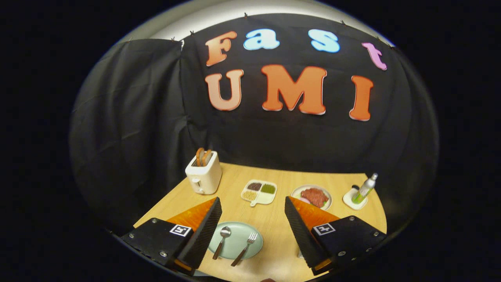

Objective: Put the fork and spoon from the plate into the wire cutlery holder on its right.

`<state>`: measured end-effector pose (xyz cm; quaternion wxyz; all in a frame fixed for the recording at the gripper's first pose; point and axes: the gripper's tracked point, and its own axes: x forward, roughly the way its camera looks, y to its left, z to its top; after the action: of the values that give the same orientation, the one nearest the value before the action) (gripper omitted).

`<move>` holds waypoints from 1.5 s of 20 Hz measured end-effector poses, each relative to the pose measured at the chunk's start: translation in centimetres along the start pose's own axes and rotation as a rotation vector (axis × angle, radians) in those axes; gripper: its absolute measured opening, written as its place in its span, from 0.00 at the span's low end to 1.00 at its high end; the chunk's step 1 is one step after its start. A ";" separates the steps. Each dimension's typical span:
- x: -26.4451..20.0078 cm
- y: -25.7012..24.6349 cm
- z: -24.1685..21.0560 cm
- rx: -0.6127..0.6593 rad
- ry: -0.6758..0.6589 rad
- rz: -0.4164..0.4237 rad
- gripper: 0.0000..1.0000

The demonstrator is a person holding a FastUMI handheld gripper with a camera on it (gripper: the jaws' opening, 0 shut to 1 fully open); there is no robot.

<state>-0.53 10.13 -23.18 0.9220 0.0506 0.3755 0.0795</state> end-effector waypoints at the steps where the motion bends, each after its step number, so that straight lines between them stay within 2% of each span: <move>1: 0.8 0.3 -1.4 0.028 0.066 0.009 0.97; 4: 2.9 1.5 -5.4 0.087 0.226 0.037 0.96; 12: 7.6 1.9 -16.1 0.105 0.589 -0.006 0.86; 20: 10.2 2.4 -23.2 0.131 0.829 -0.057 0.79; 26: 11.8 2.2 -27.3 0.160 0.926 -0.098 0.61; 30: 12.7 1.8 -27.8 0.213 0.905 -0.161 0.33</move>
<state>-11.20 15.19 -51.39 0.6585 0.0758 0.7486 -0.0172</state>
